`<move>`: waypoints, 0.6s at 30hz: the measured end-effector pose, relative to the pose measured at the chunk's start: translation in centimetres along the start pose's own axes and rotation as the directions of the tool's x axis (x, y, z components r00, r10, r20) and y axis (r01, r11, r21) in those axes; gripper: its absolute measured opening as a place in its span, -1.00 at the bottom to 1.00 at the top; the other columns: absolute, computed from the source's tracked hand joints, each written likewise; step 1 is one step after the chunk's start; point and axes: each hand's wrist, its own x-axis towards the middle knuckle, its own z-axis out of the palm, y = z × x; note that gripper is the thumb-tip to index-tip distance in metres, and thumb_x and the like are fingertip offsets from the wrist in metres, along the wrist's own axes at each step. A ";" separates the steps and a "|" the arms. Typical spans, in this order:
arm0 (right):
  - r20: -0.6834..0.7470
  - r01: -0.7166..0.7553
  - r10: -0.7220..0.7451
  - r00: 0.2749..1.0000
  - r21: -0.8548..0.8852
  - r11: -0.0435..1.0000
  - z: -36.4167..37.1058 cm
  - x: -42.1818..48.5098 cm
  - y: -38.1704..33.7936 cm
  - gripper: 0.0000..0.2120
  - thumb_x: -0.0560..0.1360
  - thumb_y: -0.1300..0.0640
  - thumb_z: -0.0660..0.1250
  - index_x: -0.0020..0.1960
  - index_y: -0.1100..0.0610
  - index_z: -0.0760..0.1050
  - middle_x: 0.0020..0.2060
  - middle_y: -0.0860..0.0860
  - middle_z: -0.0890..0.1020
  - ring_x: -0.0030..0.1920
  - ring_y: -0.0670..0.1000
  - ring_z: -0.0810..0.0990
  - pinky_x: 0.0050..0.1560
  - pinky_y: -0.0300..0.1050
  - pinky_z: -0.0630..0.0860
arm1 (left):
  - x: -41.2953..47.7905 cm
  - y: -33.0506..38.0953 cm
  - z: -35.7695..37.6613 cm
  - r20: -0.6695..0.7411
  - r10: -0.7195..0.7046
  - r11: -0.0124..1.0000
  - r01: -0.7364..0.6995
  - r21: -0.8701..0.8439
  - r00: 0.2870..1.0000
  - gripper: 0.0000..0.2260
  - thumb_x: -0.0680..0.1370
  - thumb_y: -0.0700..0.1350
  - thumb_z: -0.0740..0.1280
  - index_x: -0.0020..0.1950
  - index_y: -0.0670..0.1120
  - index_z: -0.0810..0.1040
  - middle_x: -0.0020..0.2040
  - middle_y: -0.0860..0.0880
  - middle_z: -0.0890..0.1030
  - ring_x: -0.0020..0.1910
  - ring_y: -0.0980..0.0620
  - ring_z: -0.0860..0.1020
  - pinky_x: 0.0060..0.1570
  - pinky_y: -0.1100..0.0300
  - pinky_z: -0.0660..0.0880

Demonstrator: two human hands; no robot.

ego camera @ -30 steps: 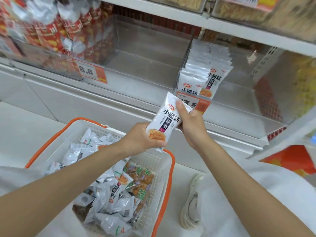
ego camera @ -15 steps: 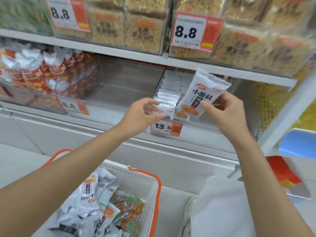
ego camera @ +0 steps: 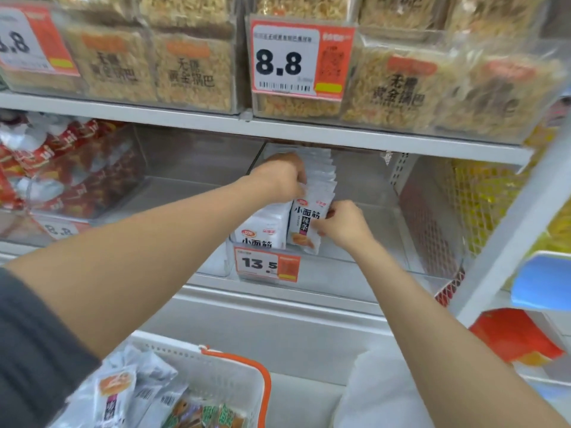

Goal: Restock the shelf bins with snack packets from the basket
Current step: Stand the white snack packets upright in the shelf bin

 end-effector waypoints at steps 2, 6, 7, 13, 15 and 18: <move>0.009 -0.017 0.017 1.000 -0.021 1.000 0.3 0.5 0.1 -0.77 0.37 0.25 0.44 0.01 0.24 0.57 -0.07 0.15 0.68 0.00 0.14 0.65 -0.16 -0.15 0.47 | 0.4 -0.3 0.3 -0.034 -0.001 1.000 0.001 0.006 0.999 -0.83 0.50 -0.07 0.42 0.06 -0.07 0.63 0.11 -0.05 0.62 0.08 -0.05 0.57 0.09 0.13 0.52; 0.105 -0.084 0.089 0.991 -0.050 0.995 1.2 1.0 0.5 -0.63 0.37 0.25 0.47 0.14 0.26 0.50 0.07 0.17 0.64 0.07 0.20 0.63 0.05 0.04 0.59 | 0.6 -0.4 0.7 -0.077 -0.005 0.998 0.000 -0.063 0.997 -0.87 0.49 -0.09 0.43 0.02 -0.05 0.65 0.06 0.00 0.63 0.06 -0.01 0.58 0.06 0.17 0.52; 0.128 -0.089 0.094 0.987 -0.040 0.995 1.2 0.9 0.4 -0.66 0.36 0.26 0.48 0.11 0.26 0.53 0.06 0.17 0.65 0.05 0.20 0.65 0.08 0.09 0.60 | 0.6 -0.5 0.8 -0.079 -0.013 0.998 0.008 -0.070 0.997 -0.87 0.49 -0.08 0.43 0.02 -0.05 0.65 0.06 0.01 0.63 0.06 0.00 0.58 0.05 0.18 0.51; 0.171 -0.123 0.116 0.978 0.033 0.992 0.9 0.8 0.3 -0.66 0.33 0.30 0.50 0.07 0.22 0.51 0.04 0.16 0.65 0.05 0.18 0.65 0.08 0.14 0.60 | 0.1 -0.7 0.9 -0.114 -0.045 0.995 0.034 -0.094 0.992 -0.84 0.49 -0.05 0.43 0.05 -0.03 0.62 0.08 0.00 0.61 0.07 0.00 0.57 0.08 0.15 0.52; 0.184 -0.153 0.152 0.971 -0.008 0.988 0.2 0.5 0.3 -0.56 0.34 0.28 0.51 0.18 0.26 0.47 0.11 0.16 0.62 0.04 0.17 0.65 0.11 0.14 0.59 | -0.3 -0.7 0.9 -0.131 -0.053 0.993 0.039 -0.112 0.990 -0.81 0.50 -0.03 0.42 0.08 -0.04 0.61 0.10 0.00 0.60 0.10 0.00 0.56 0.12 0.11 0.52; 0.127 -0.170 0.184 0.975 -0.114 0.979 -1.6 -0.4 0.4 -0.46 0.41 0.24 0.47 0.31 0.36 0.38 0.20 0.22 0.54 0.06 0.19 0.63 0.15 0.13 0.55 | -1.2 -0.5 0.6 -0.178 -0.069 0.989 0.044 -0.140 0.982 -0.75 0.52 0.00 0.38 0.17 -0.04 0.58 0.15 -0.02 0.59 0.16 -0.02 0.54 0.15 0.06 0.51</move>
